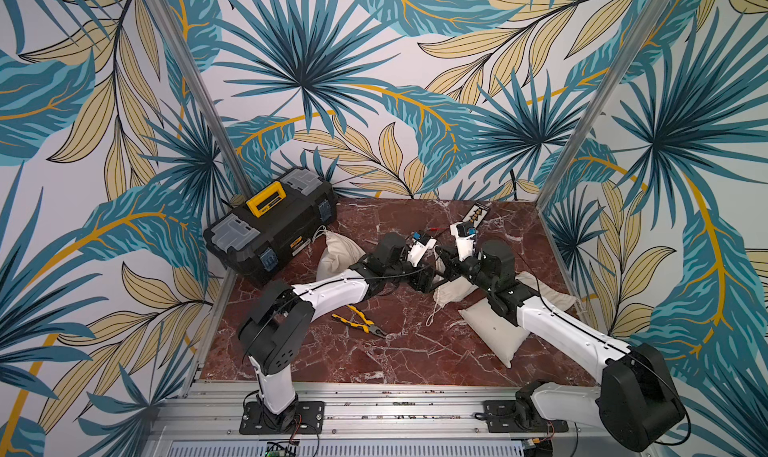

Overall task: Close the soil bag
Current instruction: Pick up the soil bag from the center of the board, then place the soil bag at the center of the board.

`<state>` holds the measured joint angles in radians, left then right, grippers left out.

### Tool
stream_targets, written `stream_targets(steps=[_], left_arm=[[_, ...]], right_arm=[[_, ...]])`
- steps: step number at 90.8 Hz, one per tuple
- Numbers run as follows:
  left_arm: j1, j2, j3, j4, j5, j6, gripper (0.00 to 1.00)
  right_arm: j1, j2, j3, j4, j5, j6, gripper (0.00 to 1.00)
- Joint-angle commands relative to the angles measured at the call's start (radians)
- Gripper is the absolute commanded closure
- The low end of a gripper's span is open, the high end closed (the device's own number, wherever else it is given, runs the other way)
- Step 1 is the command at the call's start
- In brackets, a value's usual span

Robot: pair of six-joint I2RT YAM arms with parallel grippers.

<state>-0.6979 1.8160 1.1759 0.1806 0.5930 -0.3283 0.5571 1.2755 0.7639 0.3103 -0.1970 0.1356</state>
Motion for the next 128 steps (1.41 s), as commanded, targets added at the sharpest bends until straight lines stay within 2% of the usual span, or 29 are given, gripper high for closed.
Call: stream_targets(steps=[1, 10, 21, 25, 42, 57, 71, 90, 105, 116, 128], left_arm=[[0.003, 0.066, 0.055, 0.037, 0.076, -0.046, 0.27], [0.001, 0.063, 0.047, 0.096, 0.101, -0.096, 0.55], [0.012, -0.016, -0.013, 0.113, 0.001, -0.108, 0.87], [0.025, -0.041, -0.027, 0.115, -0.020, -0.126, 1.00], [0.080, -0.171, -0.078, 0.120, -0.147, -0.269, 1.00], [0.090, -0.314, -0.104, 0.107, -0.361, -0.276, 1.00], [0.089, -0.373, -0.077, 0.106, -0.516, -0.278, 1.00], [0.064, -0.375, -0.029, 0.128, -0.688, -0.252, 1.00], [0.034, -0.335, -0.013, 0.166, -0.850, -0.153, 1.00], [0.028, -0.281, 0.002, 0.182, -0.914, -0.138, 1.00], [0.017, -0.236, 0.012, 0.219, -0.913, -0.149, 1.00]], right_arm=[[0.009, -0.038, -0.008, 0.079, -0.044, 0.021, 1.00], [0.008, -0.041, 0.012, 0.059, -0.040, 0.016, 1.00], [0.009, -0.061, 0.016, 0.053, -0.004, -0.005, 1.00], [0.008, -0.074, 0.015, 0.055, 0.009, -0.010, 0.94], [0.009, -0.139, 0.024, 0.039, 0.046, -0.039, 0.74], [0.013, -0.184, 0.031, 0.018, 0.034, -0.043, 0.68], [0.039, -0.215, 0.008, 0.028, 0.025, -0.043, 0.60], [0.064, -0.230, -0.005, 0.033, 0.018, -0.052, 0.53], [0.078, -0.219, -0.018, 0.035, -0.012, -0.042, 0.46], [0.090, -0.173, -0.039, 0.051, -0.062, 0.006, 0.43], [0.116, -0.125, -0.073, 0.119, -0.078, 0.052, 0.38]])
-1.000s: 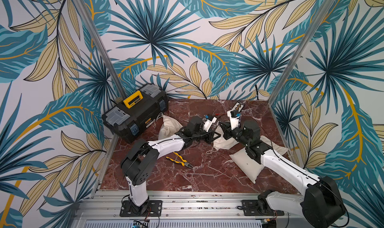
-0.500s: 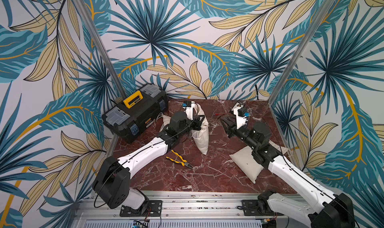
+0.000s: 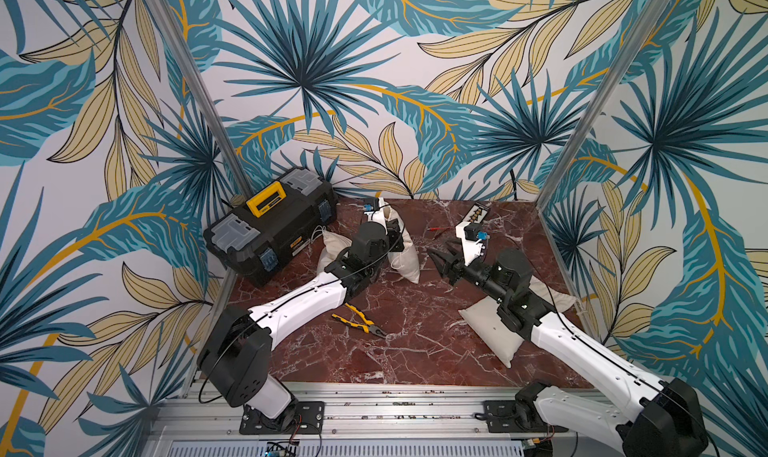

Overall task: Close the soil bag
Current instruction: Place the soil bag at the center of the board, then frap the soil bag at the center of the board.

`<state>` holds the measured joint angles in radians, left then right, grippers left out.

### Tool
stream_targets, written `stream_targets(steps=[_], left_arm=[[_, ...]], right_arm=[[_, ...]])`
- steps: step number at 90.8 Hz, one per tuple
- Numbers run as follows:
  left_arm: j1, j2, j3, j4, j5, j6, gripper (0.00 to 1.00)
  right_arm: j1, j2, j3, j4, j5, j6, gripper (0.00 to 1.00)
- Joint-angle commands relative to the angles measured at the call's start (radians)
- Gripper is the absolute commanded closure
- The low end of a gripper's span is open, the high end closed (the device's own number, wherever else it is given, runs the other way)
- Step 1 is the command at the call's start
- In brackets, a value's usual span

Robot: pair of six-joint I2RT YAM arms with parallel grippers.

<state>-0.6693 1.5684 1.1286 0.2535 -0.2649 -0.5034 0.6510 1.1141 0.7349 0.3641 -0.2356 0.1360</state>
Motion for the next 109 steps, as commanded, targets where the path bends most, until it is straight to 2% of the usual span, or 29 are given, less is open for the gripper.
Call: stream_targets(steps=[1, 31, 52, 87, 96, 102, 108, 109], left_arm=[[-0.012, 0.015, 0.060, 0.146, -0.053, 0.026, 1.00], [-0.033, 0.049, 0.085, 0.174, -0.050, 0.035, 1.00], [-0.036, 0.048, 0.080, 0.177, -0.042, 0.043, 1.00], [-0.042, 0.055, 0.079, 0.181, -0.022, 0.042, 1.00], [-0.042, 0.052, 0.075, 0.181, -0.024, 0.042, 1.00], [-0.042, 0.050, 0.073, 0.182, -0.026, 0.045, 1.00], [-0.043, 0.049, 0.068, 0.187, -0.044, 0.061, 1.00], [-0.043, 0.048, 0.065, 0.191, -0.048, 0.066, 1.00]], right_arm=[[0.025, 0.041, -0.044, 0.071, -0.040, 0.054, 0.37], [0.066, 0.176, -0.041, 0.137, 0.018, 0.045, 0.32], [0.065, 0.233, -0.034, 0.173, 0.017, 0.010, 0.49], [0.067, 0.278, 0.000, 0.184, 0.025, 0.002, 0.62], [0.068, 0.287, 0.008, 0.187, 0.016, -0.001, 0.71], [0.068, 0.288, 0.009, 0.183, 0.021, -0.006, 0.83], [0.067, 0.279, 0.007, 0.167, 0.043, -0.011, 1.00], [0.067, 0.275, 0.006, 0.162, 0.050, -0.012, 1.00]])
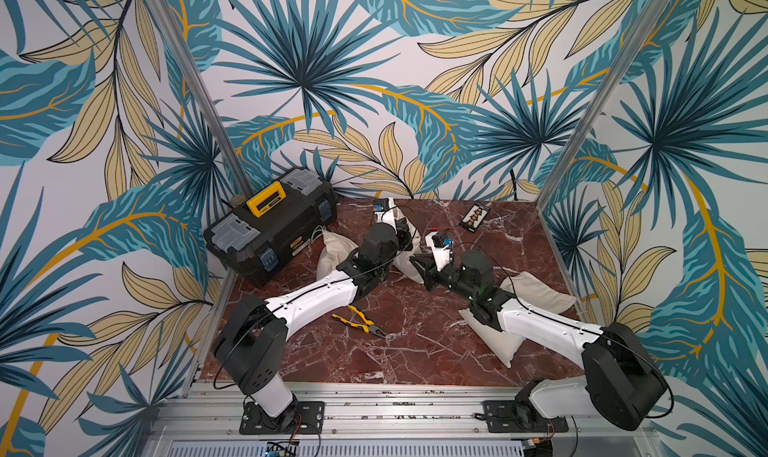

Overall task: Close the soil bag
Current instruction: Frap the soil bag at the center of the board.

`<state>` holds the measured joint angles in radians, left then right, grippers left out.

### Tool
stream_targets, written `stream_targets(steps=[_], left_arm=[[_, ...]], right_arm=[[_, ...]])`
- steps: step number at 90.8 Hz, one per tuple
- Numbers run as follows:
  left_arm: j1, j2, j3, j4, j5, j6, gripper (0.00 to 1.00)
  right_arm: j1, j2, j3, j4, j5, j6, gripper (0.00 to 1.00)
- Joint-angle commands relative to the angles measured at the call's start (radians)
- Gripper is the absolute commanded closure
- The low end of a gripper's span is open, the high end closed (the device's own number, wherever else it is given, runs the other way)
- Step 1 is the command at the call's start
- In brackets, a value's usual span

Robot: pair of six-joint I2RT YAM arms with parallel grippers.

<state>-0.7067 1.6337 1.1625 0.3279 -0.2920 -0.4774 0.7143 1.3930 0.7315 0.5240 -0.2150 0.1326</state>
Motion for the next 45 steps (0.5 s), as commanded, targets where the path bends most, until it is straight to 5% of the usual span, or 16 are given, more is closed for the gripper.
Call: stream_targets(steps=[1, 32, 45], left_arm=[[-0.005, -0.019, 0.030, 0.118, -0.026, 0.043, 1.00], [0.068, -0.037, -0.068, 0.104, -0.199, 0.144, 0.81], [0.100, -0.057, -0.121, 0.116, -0.171, 0.142, 0.73]], right_arm=[[0.004, -0.009, 0.008, -0.002, 0.037, -0.011, 1.00], [-0.016, -0.406, -0.075, -0.279, 0.509, -0.103, 1.00], [-0.017, -0.514, -0.015, -0.361, 0.555, -0.156, 1.00]])
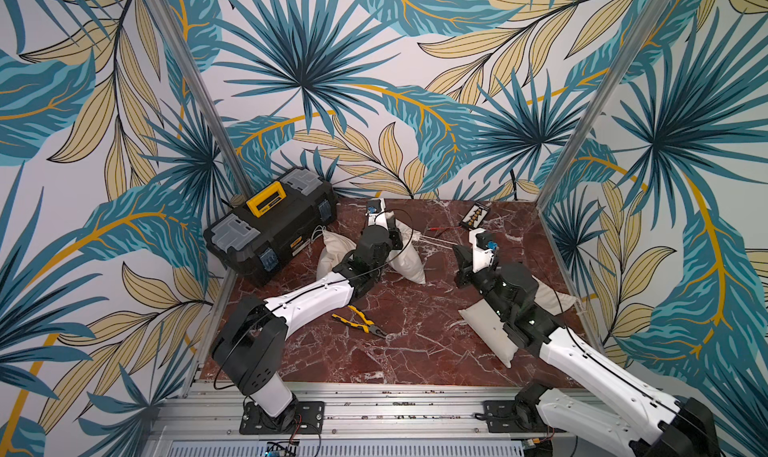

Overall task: Close the soil bag
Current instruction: Frap the soil bag at the center of the board.

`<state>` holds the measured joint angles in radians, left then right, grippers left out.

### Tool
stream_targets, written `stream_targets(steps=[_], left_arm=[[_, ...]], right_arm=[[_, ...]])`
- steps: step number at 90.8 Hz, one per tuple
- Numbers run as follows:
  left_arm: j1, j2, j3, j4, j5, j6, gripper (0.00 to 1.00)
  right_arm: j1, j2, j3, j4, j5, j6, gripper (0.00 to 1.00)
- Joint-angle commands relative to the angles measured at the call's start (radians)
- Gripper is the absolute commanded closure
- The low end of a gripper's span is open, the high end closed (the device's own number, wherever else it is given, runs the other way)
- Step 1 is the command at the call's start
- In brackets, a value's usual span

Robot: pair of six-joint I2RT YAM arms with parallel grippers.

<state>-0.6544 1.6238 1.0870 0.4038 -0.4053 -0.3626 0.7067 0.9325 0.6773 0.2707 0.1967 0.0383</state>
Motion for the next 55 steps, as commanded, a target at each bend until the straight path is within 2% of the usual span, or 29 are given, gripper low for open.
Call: stream_targets(steps=[1, 22, 38, 55], left_arm=[[0.047, -0.052, -0.050, 0.050, -0.050, 0.033, 0.72], [0.047, -0.176, -0.114, 0.138, 0.137, 0.198, 0.46], [0.046, -0.280, -0.176, 0.173, 0.285, 0.404, 0.35], [0.042, -0.307, -0.179, 0.142, 0.529, 0.569, 0.16]], right_arm=[[-0.009, -0.053, 0.051, -0.112, 0.138, -0.065, 1.00], [-0.009, 0.057, 0.247, -0.132, 0.016, -0.102, 1.00], [-0.009, 0.195, 0.443, -0.229, -0.065, -0.128, 1.00], [-0.008, 0.245, 0.530, -0.254, -0.109, -0.126, 1.00]])
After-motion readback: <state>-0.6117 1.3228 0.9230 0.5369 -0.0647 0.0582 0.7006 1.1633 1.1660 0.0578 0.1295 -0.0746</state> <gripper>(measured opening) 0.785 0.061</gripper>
